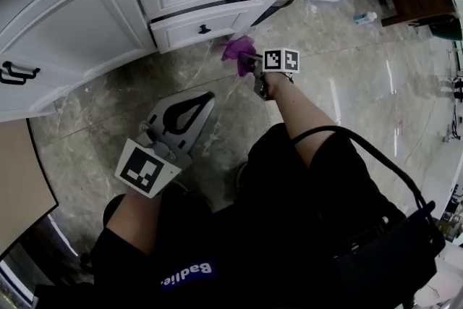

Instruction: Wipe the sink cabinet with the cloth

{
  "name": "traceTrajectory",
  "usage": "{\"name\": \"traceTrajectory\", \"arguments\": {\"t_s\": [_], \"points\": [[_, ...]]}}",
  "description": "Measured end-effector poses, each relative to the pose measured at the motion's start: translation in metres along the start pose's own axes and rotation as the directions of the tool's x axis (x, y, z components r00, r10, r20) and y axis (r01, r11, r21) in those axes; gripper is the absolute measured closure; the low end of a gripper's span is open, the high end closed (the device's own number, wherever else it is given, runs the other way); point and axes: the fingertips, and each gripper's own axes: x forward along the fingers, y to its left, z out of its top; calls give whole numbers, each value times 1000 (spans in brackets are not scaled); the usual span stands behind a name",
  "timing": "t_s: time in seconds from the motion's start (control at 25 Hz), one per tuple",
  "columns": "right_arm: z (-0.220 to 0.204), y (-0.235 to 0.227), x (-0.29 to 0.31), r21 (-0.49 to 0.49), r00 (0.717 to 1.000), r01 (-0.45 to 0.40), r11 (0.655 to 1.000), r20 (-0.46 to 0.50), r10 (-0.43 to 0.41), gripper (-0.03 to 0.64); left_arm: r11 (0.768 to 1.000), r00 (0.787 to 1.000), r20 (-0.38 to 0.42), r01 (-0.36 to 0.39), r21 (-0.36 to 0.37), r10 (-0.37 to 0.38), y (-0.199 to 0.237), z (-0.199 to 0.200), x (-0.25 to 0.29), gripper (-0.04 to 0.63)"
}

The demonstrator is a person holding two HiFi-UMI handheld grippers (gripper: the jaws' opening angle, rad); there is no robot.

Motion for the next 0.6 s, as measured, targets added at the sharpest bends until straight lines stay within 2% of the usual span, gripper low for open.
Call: {"name": "traceTrajectory", "arguments": {"t_s": [0.08, 0.2, 0.28, 0.4, 0.6], "points": [[-2, 10, -18, 21, 1000, -5, 1000, 26, 5, 539, 1000, 999, 47, -8, -29, 10, -4, 16, 0, 591], [-12, 36, -54, 26, 998, -37, 999, 46, 36, 539, 992, 992, 96, -75, -103, 85, -7, 33, -9, 591], [-14, 55, -83, 48, 996, -57, 997, 65, 54, 539, 980, 985, 79, -140, -138, 152, -7, 42, -18, 591], [-17, 85, -134, 103, 994, -55, 993, 95, 46, 538, 967, 977, 25, -208, -146, 213, -20, 72, -34, 591], [9, 160, -239, 135, 990, -54, 989, 137, 36, 538, 942, 954, -42, -301, -152, 298, -52, 175, -81, 591]]}}
